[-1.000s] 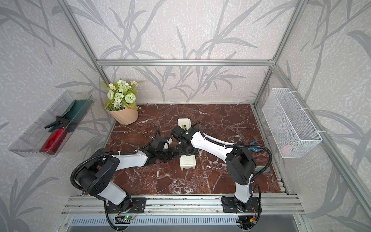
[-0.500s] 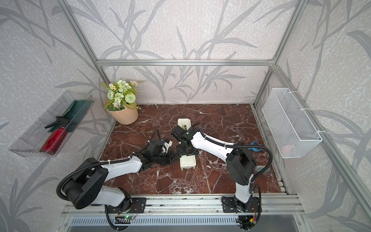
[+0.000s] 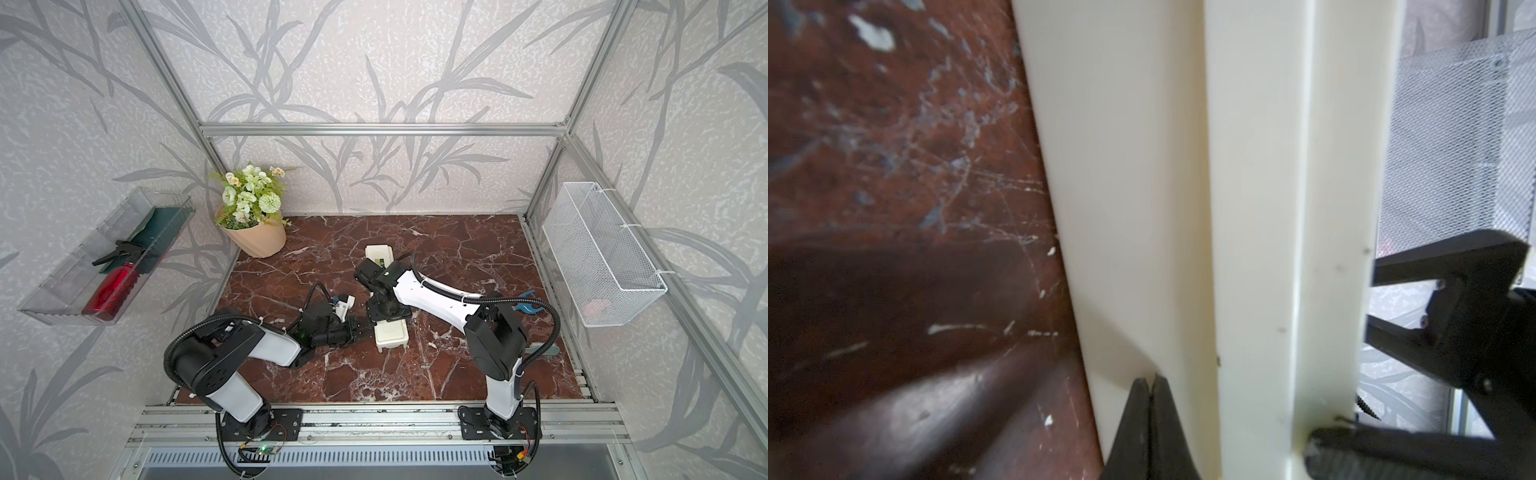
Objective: Put plastic wrap rolls into dispensers
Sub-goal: Close the lid on the plastic wrap cutting box.
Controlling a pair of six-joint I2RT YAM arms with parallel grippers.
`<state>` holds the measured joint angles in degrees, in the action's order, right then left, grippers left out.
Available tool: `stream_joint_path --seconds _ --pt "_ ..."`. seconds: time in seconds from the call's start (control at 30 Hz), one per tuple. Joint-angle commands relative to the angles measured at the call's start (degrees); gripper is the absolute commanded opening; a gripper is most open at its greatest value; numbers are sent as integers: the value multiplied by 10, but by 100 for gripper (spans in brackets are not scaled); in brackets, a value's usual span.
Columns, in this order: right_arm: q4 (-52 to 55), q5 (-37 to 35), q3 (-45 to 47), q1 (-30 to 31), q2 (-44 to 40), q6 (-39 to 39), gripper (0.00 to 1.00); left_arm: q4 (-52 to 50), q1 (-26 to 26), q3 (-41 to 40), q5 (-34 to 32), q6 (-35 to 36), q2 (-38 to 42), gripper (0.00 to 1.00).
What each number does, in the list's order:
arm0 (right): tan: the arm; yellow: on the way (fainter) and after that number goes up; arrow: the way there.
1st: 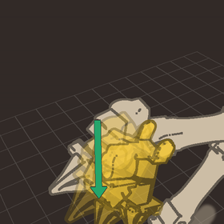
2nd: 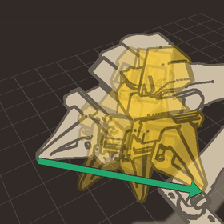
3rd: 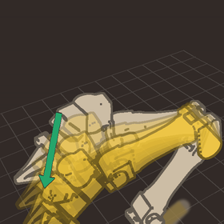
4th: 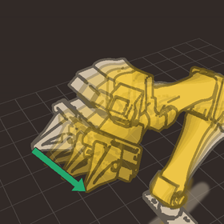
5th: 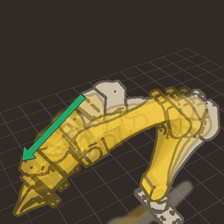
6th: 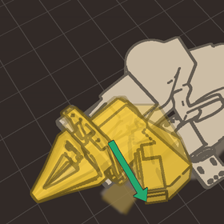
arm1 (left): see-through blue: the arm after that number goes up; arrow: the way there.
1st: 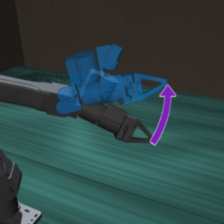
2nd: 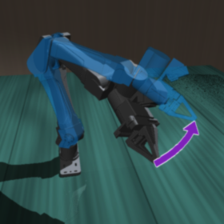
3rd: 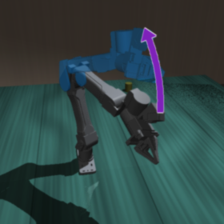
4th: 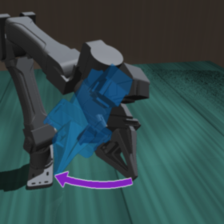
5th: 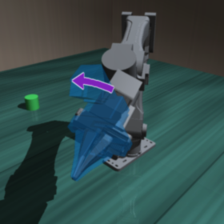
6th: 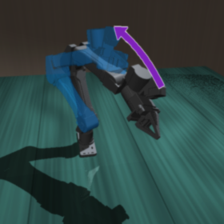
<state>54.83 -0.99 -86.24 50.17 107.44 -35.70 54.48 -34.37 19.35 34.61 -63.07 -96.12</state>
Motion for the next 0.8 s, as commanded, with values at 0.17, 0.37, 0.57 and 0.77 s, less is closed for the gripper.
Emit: stream_joint_path --seconds 0.17,0.37,0.57,0.77 --pt "46 5 31 20 101 29 70 169 -10 19 32 -44 -34 0" --pt "25 -2 39 19 77 25 70 32 10 13 11 -8 17 0" --pt "16 -2 32 15 28 32 76 -282 32 68 -18 104 130 2" --pt "20 -3 0 9 -2 60 88 -411 62 114 -27 156 148 3"
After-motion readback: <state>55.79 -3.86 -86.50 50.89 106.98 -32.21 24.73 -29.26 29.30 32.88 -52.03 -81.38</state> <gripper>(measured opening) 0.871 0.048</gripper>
